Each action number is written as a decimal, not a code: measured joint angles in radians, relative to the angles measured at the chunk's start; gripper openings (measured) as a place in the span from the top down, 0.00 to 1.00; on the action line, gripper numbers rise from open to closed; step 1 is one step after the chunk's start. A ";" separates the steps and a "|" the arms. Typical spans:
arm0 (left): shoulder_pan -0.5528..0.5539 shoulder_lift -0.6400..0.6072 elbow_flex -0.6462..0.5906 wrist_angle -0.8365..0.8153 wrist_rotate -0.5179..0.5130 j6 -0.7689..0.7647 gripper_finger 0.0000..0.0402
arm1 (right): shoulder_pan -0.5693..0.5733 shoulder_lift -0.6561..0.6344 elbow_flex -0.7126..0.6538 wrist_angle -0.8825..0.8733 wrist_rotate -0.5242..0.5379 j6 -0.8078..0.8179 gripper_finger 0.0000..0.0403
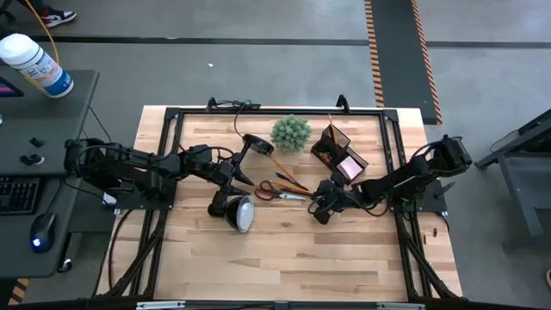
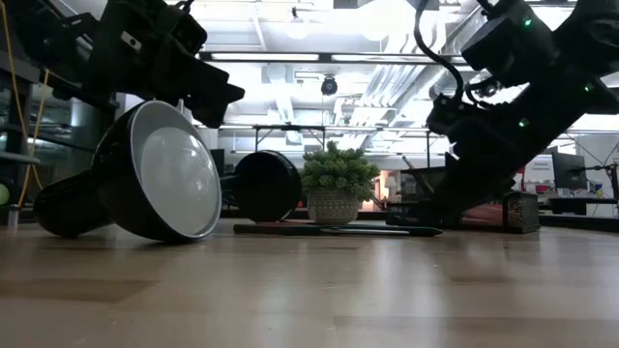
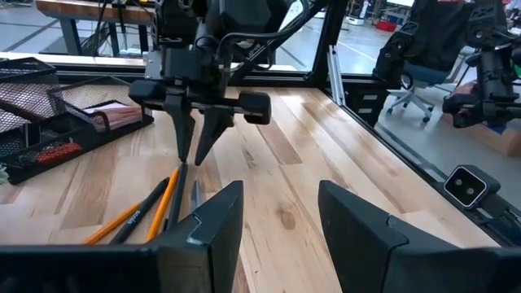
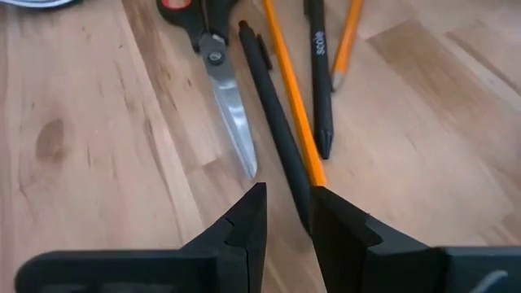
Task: Pick and place office supplies into organizer
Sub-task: Put the bottom pen into the top left section of the desk organizer
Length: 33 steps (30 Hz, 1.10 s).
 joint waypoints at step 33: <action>0.000 0.000 0.000 0.000 0.000 0.000 0.63 | 0.000 0.000 0.000 -0.072 -0.027 0.052 0.79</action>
